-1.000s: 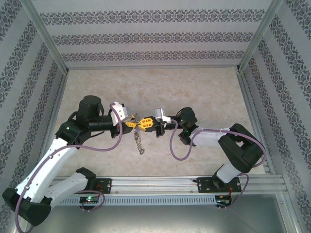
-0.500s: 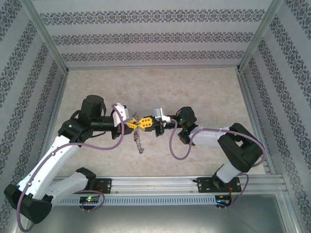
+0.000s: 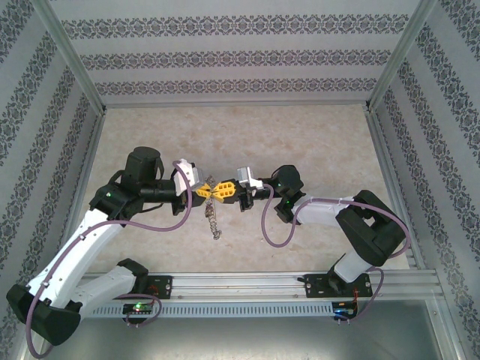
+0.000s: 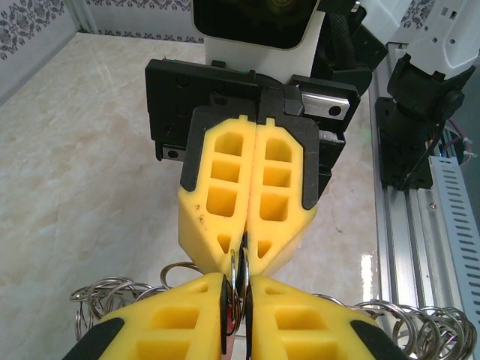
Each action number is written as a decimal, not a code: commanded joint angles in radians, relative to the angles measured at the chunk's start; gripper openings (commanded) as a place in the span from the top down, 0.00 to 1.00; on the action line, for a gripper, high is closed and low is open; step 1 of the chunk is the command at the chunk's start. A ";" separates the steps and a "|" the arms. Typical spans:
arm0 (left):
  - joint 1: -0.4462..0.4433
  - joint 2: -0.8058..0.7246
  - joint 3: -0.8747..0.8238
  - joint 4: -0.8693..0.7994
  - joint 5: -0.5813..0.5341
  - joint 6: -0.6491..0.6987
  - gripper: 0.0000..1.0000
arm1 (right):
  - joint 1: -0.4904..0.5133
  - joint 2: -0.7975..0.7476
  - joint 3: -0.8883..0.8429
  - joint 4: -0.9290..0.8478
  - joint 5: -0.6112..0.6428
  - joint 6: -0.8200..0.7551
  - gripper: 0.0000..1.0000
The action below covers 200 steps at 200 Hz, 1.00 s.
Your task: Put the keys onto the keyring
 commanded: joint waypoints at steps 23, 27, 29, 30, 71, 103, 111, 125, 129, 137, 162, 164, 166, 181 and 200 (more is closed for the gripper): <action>0.006 0.004 0.006 -0.082 -0.054 0.031 1.00 | 0.003 -0.010 0.023 0.066 0.024 0.014 1.00; 0.005 0.004 0.010 -0.084 -0.063 0.033 1.00 | 0.003 -0.009 0.023 0.056 0.022 0.012 1.00; 0.005 0.004 0.012 -0.087 -0.066 0.032 1.00 | 0.003 -0.009 0.022 0.050 0.018 0.008 1.00; 0.005 0.003 0.013 -0.088 -0.068 0.034 1.00 | 0.003 -0.009 0.022 0.048 0.016 0.006 1.00; 0.006 0.023 0.082 -0.187 -0.101 0.075 1.00 | -0.004 -0.106 0.003 -0.383 0.022 -0.288 0.75; 0.000 0.029 0.105 -0.235 -0.118 0.104 1.00 | 0.014 -0.176 0.067 -0.795 0.064 -0.528 0.71; -0.001 0.030 0.106 -0.236 -0.117 0.104 1.00 | 0.015 -0.175 0.073 -0.798 0.061 -0.525 0.70; 0.000 0.044 0.114 -0.250 -0.107 0.106 1.00 | 0.023 -0.166 0.093 -0.823 0.054 -0.526 0.70; 0.000 0.051 0.122 -0.259 -0.103 0.107 1.00 | 0.027 -0.163 0.098 -0.827 0.058 -0.526 0.69; -0.001 0.066 0.135 -0.273 -0.098 0.109 1.00 | 0.035 -0.159 0.103 -0.819 0.084 -0.515 0.67; -0.005 0.097 0.167 -0.305 -0.108 0.100 1.00 | 0.055 -0.150 0.105 -0.736 0.127 -0.427 0.68; -0.004 0.099 0.168 -0.305 -0.108 0.099 1.00 | 0.056 -0.148 0.108 -0.737 0.125 -0.423 0.68; -0.005 0.101 0.170 -0.307 -0.108 0.098 1.00 | 0.057 -0.148 0.109 -0.737 0.124 -0.419 0.68; -0.009 0.112 0.179 -0.323 -0.105 0.103 1.00 | 0.059 -0.146 0.121 -0.742 0.117 -0.396 0.71; -0.015 0.124 0.185 -0.342 -0.123 0.109 1.00 | 0.059 -0.149 0.123 -0.746 0.110 -0.383 0.73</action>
